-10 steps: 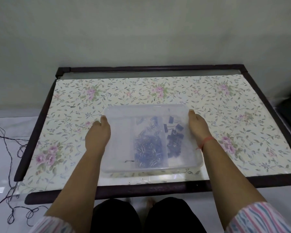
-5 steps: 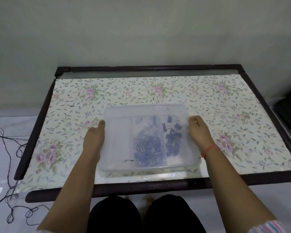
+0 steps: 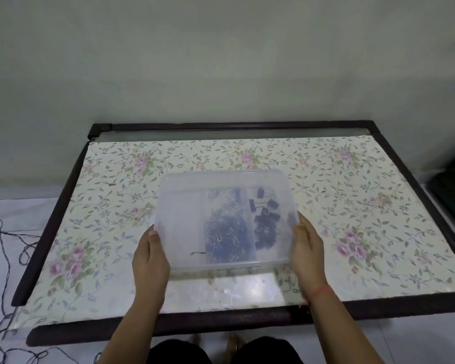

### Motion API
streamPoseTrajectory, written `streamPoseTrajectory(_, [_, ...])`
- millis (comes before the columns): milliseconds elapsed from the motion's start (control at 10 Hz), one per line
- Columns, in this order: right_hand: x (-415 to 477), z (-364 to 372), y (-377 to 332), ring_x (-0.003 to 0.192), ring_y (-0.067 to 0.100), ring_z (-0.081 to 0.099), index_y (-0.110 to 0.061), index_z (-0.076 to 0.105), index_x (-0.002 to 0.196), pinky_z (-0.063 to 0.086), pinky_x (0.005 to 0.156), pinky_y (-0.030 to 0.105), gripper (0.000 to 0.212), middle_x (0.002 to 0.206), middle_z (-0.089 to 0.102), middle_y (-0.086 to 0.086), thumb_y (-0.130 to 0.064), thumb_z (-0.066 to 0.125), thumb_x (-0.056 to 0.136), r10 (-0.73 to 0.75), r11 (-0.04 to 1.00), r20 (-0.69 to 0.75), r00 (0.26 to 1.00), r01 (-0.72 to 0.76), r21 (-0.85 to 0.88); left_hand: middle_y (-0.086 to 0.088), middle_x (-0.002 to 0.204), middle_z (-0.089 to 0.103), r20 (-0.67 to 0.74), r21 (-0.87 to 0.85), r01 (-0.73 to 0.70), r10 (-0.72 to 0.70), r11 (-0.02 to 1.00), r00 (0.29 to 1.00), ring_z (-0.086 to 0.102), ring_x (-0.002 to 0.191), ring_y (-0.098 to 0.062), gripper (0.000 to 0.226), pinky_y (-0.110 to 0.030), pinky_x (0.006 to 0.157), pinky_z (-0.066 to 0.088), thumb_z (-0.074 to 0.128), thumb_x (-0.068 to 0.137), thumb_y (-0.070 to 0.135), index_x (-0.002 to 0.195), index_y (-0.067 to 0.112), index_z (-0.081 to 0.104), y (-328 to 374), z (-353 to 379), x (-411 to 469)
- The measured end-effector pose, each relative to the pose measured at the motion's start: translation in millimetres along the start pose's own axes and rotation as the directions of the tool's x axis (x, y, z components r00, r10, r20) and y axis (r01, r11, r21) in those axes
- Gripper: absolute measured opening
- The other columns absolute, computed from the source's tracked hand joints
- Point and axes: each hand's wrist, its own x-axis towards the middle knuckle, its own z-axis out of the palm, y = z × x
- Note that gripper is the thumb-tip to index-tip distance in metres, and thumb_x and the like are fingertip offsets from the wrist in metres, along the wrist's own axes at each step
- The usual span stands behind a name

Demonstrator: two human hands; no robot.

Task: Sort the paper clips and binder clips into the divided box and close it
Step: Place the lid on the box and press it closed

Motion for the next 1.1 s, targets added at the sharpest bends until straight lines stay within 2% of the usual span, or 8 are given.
streamPoseTrajectory(100, [33, 18, -11, 0.127, 0.012, 0.049, -0.027, 0.050, 0.135, 0.038, 0.111, 0.042, 0.044, 0.138, 0.054, -0.008, -0.035, 0.033, 0.095, -0.009, 0.999, -0.006, 1.000, 0.009, -0.033, 0.004, 0.135, 0.048, -0.023, -0.029, 0.006, -0.007, 1.000, 1.000, 0.044, 0.125, -0.016, 0.046, -0.032, 0.108, 0.031, 0.030, 0.100, 0.035, 0.136, 0.013, 0.047, 13, 14, 32])
streamPoseTrajectory(200, [67, 35, -21, 0.127, 0.015, 0.048, -0.026, 0.049, 0.135, 0.037, 0.111, 0.042, 0.042, 0.138, 0.053, -0.006, -0.032, 0.032, 0.097, -0.023, 0.999, -0.010, 1.000, 0.023, -0.035, -0.006, 0.135, 0.053, 0.002, -0.014, -0.038, 0.038, 0.999, 0.999, 0.047, 0.124, -0.024, 0.044, -0.036, 0.105, 0.035, 0.031, 0.099, 0.034, 0.131, 0.011, 0.051, 23, 29, 67])
streamPoseTrajectory(300, [95, 48, -30, 0.119, 0.013, 0.052, -0.022, 0.051, 0.133, 0.041, 0.106, 0.033, 0.040, 0.130, 0.056, -0.008, -0.027, 0.031, 0.099, -0.060, 0.998, -0.021, 0.998, 0.060, -0.028, 0.000, 0.132, 0.053, 0.021, -0.014, -0.084, 0.084, 0.996, 0.996, 0.048, 0.118, -0.018, 0.043, -0.033, 0.099, 0.037, 0.030, 0.100, 0.034, 0.130, 0.013, 0.052, 36, 42, 96])
streamPoseTrajectory(500, [144, 70, -38, 0.103, 0.024, 0.062, -0.018, 0.060, 0.116, 0.053, 0.091, 0.038, 0.035, 0.112, 0.065, 0.006, -0.026, 0.030, 0.098, -0.096, 0.994, -0.037, 0.995, 0.094, -0.052, -0.001, 0.117, 0.053, 0.003, -0.042, -0.079, 0.079, 0.996, 0.997, 0.046, 0.100, -0.019, 0.039, -0.031, 0.085, 0.037, 0.033, 0.100, 0.031, 0.129, 0.015, 0.053, 56, 68, 143])
streamPoseTrajectory(600, [160, 76, -40, 0.096, 0.023, 0.064, -0.019, 0.061, 0.110, 0.056, 0.085, 0.039, 0.033, 0.103, 0.067, 0.005, -0.024, 0.031, 0.098, -0.097, 0.995, -0.055, 0.994, 0.094, -0.044, -0.001, 0.110, 0.053, -0.002, -0.048, -0.078, 0.078, 0.996, 0.997, 0.048, 0.095, -0.020, 0.038, -0.031, 0.081, 0.037, 0.033, 0.100, 0.030, 0.125, 0.013, 0.055, 60, 76, 159])
streamPoseTrajectory(900, [174, 81, -41, 0.095, 0.023, 0.065, -0.022, 0.062, 0.111, 0.056, 0.086, 0.043, 0.033, 0.103, 0.068, 0.004, -0.025, 0.032, 0.097, -0.123, 0.991, -0.053, 0.991, 0.119, -0.067, -0.003, 0.106, 0.051, 0.001, -0.024, -0.114, 0.114, 0.993, 0.994, 0.048, 0.091, -0.021, 0.036, -0.027, 0.070, 0.036, 0.031, 0.100, 0.029, 0.122, 0.012, 0.054, 62, 82, 168])
streamPoseTrajectory(1000, [171, 81, -43, 0.093, 0.023, 0.063, -0.019, 0.061, 0.108, 0.054, 0.080, 0.037, 0.031, 0.101, 0.067, 0.003, -0.025, 0.033, 0.097, -0.150, 0.980, -0.056, 0.987, 0.141, -0.140, -0.008, 0.106, 0.057, 0.018, 0.077, -0.158, 0.157, 0.984, 0.987, 0.053, 0.097, -0.029, 0.033, -0.033, 0.078, 0.039, 0.035, 0.098, 0.031, 0.116, 0.012, 0.056, 60, 78, 169])
streamPoseTrajectory(1100, [163, 78, -57, 0.095, 0.025, 0.058, -0.011, 0.058, 0.115, 0.045, 0.073, 0.029, 0.029, 0.108, 0.064, 0.009, -0.024, 0.038, 0.097, -0.306, 0.852, -0.080, 0.949, 0.235, -0.468, -0.015, 0.119, 0.060, -0.032, 0.244, -0.172, 0.186, 0.954, 0.982, 0.056, 0.103, -0.032, 0.041, -0.039, 0.089, 0.043, 0.047, 0.093, 0.031, 0.126, 0.007, 0.050, 62, 71, 168])
